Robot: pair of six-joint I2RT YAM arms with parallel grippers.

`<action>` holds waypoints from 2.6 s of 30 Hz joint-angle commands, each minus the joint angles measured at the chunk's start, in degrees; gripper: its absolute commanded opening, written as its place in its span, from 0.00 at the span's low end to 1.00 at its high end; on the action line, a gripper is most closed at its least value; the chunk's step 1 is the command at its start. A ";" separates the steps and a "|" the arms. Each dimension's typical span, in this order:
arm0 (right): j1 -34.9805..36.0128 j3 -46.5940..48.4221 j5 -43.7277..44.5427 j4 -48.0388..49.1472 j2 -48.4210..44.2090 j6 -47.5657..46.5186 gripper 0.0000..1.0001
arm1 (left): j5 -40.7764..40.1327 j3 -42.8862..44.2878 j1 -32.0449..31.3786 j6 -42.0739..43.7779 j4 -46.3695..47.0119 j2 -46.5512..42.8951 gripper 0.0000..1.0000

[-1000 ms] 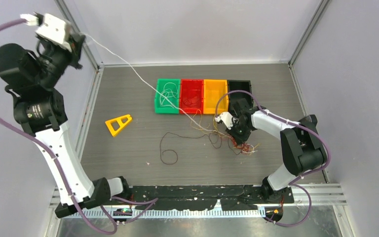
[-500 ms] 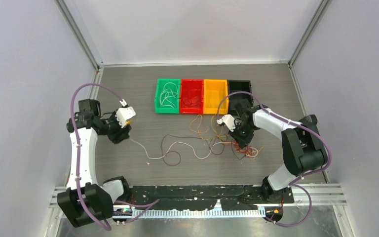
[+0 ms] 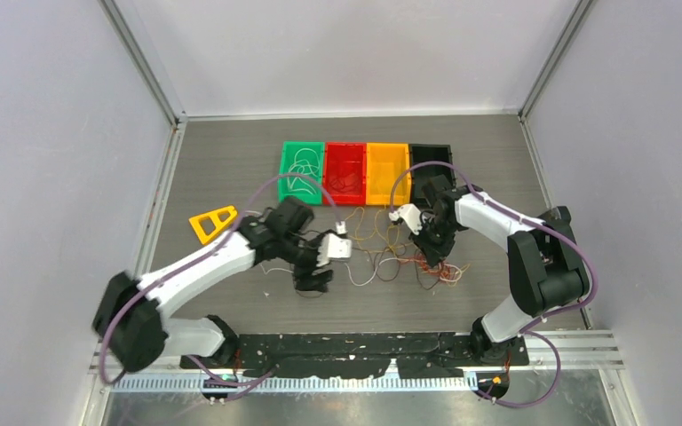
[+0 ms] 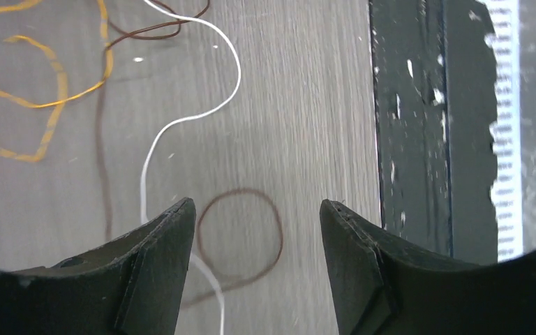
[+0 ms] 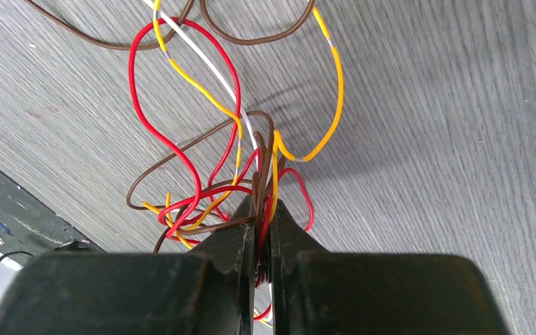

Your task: Untangle the cables

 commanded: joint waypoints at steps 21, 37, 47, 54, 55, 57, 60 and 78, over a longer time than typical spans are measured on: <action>-0.04 1.71 -2.85 -1.31 1.05 0.50 0.09 | -10.69 8.69 -14.43 -27.05 25.74 28.14 0.00; -1.60 -1.65 5.15 3.00 4.92 -1.70 0.37 | 17.55 36.96 31.49 -18.40 -11.80 -5.95 0.00; -1.55 1.63 0.75 -2.16 1.88 -0.72 0.57 | 13.79 39.55 37.69 -17.70 -12.93 -4.22 0.00; -1.58 5.94 -1.40 -6.12 -0.98 -0.36 0.57 | -0.56 22.15 39.88 -7.98 -15.21 0.75 0.00; -1.58 6.11 -1.51 -6.46 -1.05 -0.31 0.57 | -2.54 18.96 39.97 -9.29 -12.79 1.42 0.00; -1.58 6.26 -1.84 -6.76 -0.95 -0.27 0.57 | -6.33 12.62 40.17 -11.95 -6.39 2.25 0.00; -1.58 5.84 -2.19 -6.76 -0.71 0.01 0.57 | -10.75 7.68 40.23 -12.82 -0.81 5.39 0.08; -1.60 5.97 -3.14 -6.84 1.83 0.96 0.58 | -18.79 17.95 38.54 -9.00 3.07 31.80 0.99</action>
